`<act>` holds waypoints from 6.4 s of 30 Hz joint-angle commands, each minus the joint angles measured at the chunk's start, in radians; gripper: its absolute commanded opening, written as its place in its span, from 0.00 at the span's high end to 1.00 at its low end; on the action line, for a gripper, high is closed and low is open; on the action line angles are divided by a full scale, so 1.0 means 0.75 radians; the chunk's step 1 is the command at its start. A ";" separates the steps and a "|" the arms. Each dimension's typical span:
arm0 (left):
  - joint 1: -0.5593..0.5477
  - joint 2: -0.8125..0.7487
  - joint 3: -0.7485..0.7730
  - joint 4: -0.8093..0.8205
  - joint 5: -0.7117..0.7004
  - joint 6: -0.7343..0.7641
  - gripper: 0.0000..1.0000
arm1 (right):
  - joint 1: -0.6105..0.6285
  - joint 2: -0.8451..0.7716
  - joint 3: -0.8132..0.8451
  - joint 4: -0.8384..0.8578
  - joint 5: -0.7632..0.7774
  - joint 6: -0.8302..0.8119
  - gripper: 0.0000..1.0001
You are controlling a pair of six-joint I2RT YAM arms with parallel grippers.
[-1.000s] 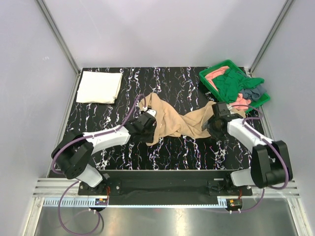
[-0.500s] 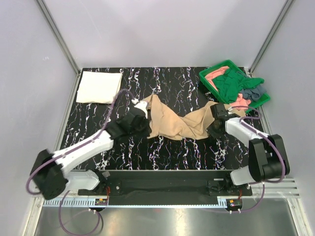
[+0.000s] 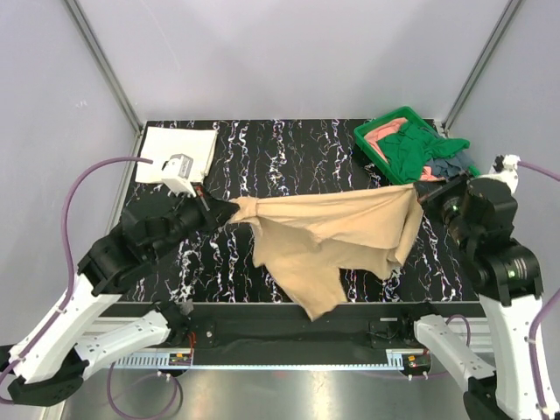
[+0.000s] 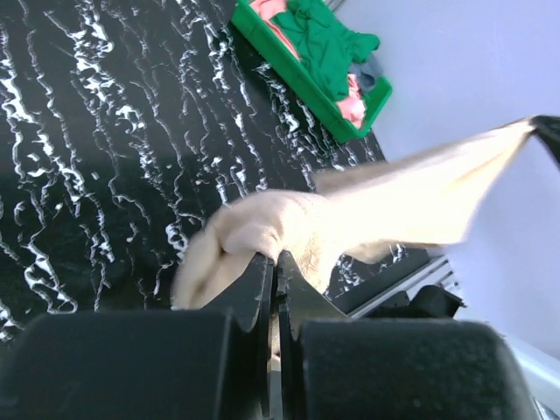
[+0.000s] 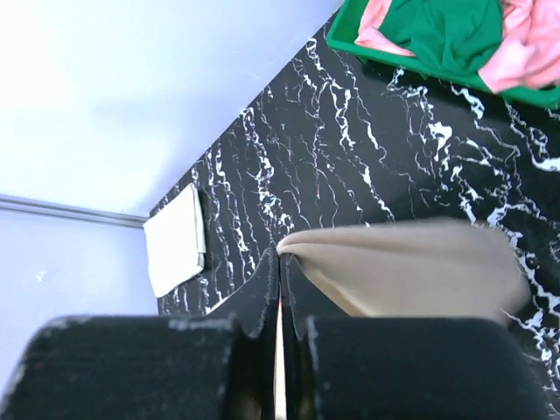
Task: Fold and stack the t-shirts
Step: Flatten the tshirt out
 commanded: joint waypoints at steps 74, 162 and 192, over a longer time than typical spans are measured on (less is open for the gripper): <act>0.261 0.792 -0.659 0.046 0.025 -0.961 0.71 | -0.004 0.937 -0.151 0.437 -0.374 -0.245 0.49; 0.621 0.513 -0.209 0.056 -0.247 -0.194 1.00 | -0.389 0.761 -0.834 0.645 -0.006 0.250 1.00; 0.688 -0.024 0.697 0.028 -0.061 -0.435 1.00 | -0.389 0.005 0.773 -0.130 -0.417 -0.139 1.00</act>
